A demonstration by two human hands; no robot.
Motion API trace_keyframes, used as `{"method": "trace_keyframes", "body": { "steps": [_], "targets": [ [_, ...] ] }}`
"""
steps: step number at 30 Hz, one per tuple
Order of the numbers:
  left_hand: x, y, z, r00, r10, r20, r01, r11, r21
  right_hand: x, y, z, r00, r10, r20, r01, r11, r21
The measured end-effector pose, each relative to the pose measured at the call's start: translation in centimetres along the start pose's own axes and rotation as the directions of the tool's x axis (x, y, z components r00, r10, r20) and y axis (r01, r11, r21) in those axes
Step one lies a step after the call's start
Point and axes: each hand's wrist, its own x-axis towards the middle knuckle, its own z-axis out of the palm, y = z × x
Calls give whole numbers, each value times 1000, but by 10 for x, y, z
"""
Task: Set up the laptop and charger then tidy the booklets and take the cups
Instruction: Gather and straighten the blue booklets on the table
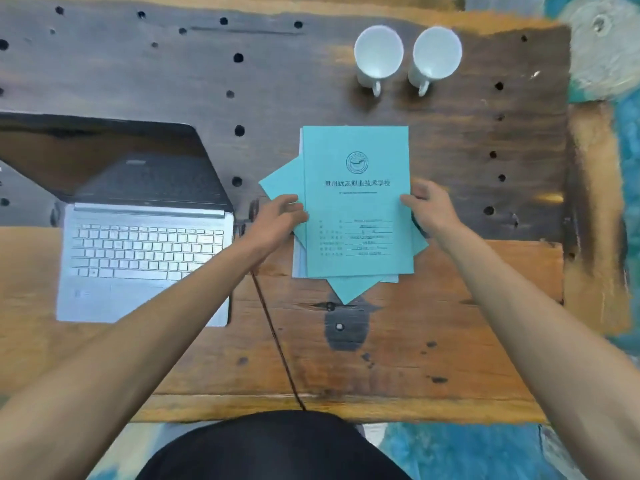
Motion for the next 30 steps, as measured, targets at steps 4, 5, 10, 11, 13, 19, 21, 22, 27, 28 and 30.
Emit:
{"method": "trace_keyframes", "body": {
  "steps": [4,5,10,11,13,19,21,22,27,28,30],
  "targets": [
    [15,7,4,999,-45,-13,44,999,-31,12,5,1,997,62,-35,-59,995,80],
    [19,9,5,998,-59,-27,58,997,-42,13,5,2,995,76,-57,-69,992,107],
    [30,17,22,991,-53,-123,55,998,10,12,6,-1,989,104,-101,-81,975,207],
    [29,19,25,989,-41,-140,43,999,11,9,4,-4,990,106,-93,-84,973,217],
    [26,20,27,989,-34,-145,39,999,35,4,-1,-11,993,95,-70,-79,975,209],
    [-8,5,23,994,-107,36,111,978,-174,3,-24,-28,998,-61,-10,62,991,119],
    [-17,-6,22,988,-147,48,154,949,-276,7,-35,-24,995,-100,19,98,990,100],
    [-20,-12,22,983,-174,49,181,933,-311,10,-40,-20,994,-107,39,102,990,96],
    [-19,-35,26,957,-291,20,277,886,-372,26,-43,5,989,-84,119,79,996,41],
    [-17,-38,25,956,-294,2,274,888,-369,30,-40,9,993,-71,96,68,997,26],
    [-13,-42,21,957,-290,-22,265,901,-343,36,-32,12,999,-50,15,50,999,4]
  ]
}}
